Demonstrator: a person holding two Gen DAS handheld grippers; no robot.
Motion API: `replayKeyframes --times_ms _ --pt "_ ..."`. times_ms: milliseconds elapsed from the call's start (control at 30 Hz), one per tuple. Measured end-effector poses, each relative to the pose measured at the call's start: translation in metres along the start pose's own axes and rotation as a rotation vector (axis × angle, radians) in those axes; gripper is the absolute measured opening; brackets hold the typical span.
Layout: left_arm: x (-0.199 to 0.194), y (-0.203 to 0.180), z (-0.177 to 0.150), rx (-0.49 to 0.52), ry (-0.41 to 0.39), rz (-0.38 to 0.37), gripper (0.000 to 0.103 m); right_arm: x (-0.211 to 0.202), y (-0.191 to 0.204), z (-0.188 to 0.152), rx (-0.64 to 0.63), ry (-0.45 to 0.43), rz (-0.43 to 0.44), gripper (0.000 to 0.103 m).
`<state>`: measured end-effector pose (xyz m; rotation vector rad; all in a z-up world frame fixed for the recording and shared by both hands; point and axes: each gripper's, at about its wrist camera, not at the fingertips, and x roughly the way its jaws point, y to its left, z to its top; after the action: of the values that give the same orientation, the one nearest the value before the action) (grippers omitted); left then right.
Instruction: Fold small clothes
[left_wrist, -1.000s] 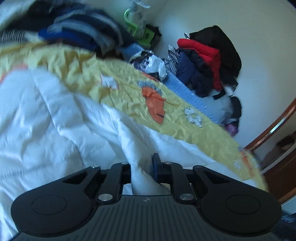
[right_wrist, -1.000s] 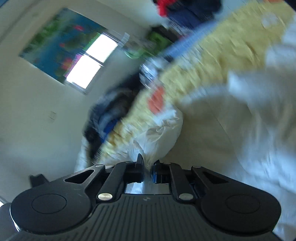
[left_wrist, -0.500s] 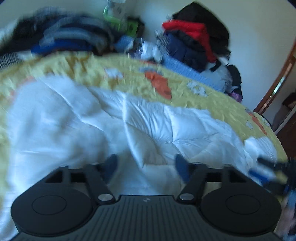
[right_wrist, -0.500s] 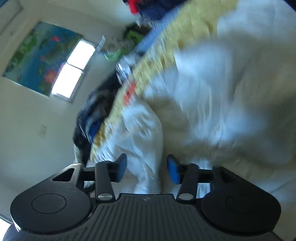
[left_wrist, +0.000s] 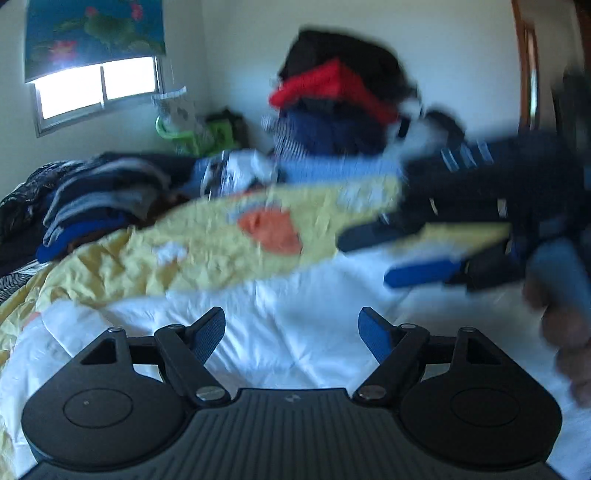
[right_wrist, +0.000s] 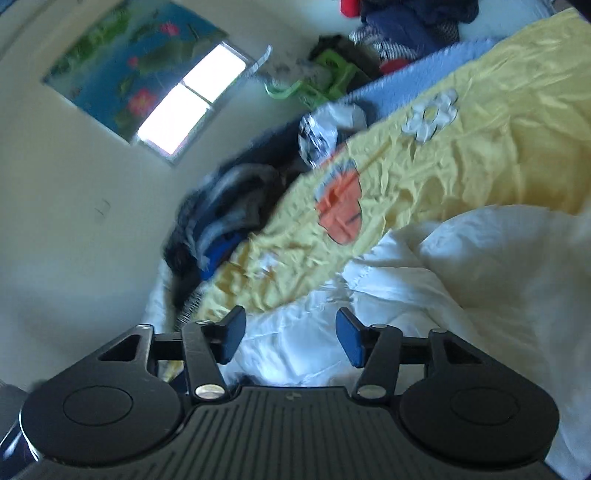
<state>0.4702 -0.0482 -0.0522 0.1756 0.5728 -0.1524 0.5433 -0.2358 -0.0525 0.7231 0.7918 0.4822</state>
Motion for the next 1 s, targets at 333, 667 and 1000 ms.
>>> replayKeyframes --times_ms 333,667,1000 --pt "0.049 0.013 -0.030 -0.056 0.103 0.004 0.086 0.047 -0.055 -0.001 0.135 0.053 -0.018 0.044" --pt "-0.037 0.017 -0.029 -0.023 -0.094 -0.039 0.088 -0.050 -0.029 -0.036 0.110 -0.103 0.101 0.063" --pt "-0.047 -0.023 -0.073 0.030 0.026 -0.097 0.089 -0.072 -0.054 -0.105 0.227 -0.032 0.105 0.074"
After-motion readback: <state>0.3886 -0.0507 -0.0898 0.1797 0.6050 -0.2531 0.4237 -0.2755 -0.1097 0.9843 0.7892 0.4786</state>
